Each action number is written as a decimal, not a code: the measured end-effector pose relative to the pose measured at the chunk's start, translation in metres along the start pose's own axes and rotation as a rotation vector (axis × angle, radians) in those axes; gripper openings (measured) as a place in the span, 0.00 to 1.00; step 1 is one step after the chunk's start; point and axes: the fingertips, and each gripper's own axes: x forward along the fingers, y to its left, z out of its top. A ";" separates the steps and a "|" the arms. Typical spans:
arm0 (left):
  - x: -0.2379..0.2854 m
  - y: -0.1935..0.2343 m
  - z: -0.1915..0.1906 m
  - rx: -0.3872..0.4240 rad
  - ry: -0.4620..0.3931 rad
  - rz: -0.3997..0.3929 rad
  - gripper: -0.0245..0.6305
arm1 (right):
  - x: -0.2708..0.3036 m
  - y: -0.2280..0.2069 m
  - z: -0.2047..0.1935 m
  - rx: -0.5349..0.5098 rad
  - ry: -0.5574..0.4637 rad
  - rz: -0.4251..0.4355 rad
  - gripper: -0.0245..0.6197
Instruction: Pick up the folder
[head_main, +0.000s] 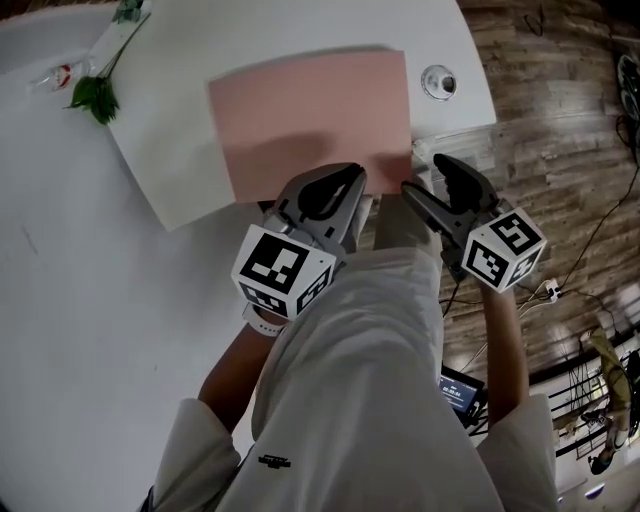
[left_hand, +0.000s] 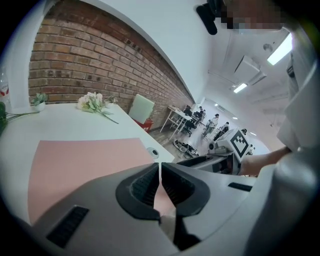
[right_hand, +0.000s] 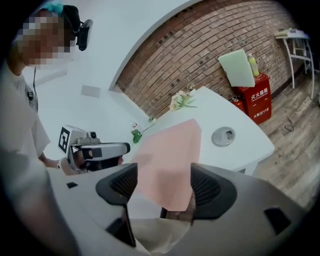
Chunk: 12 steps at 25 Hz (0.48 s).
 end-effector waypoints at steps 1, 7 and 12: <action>0.002 0.001 -0.002 -0.004 0.004 0.002 0.08 | 0.003 -0.002 -0.003 0.015 0.008 0.013 0.56; 0.011 0.010 -0.014 -0.026 0.028 0.015 0.08 | 0.021 -0.016 -0.017 0.149 0.033 0.086 0.69; 0.018 0.016 -0.022 -0.033 0.045 0.025 0.08 | 0.038 -0.026 -0.028 0.178 0.070 0.103 0.72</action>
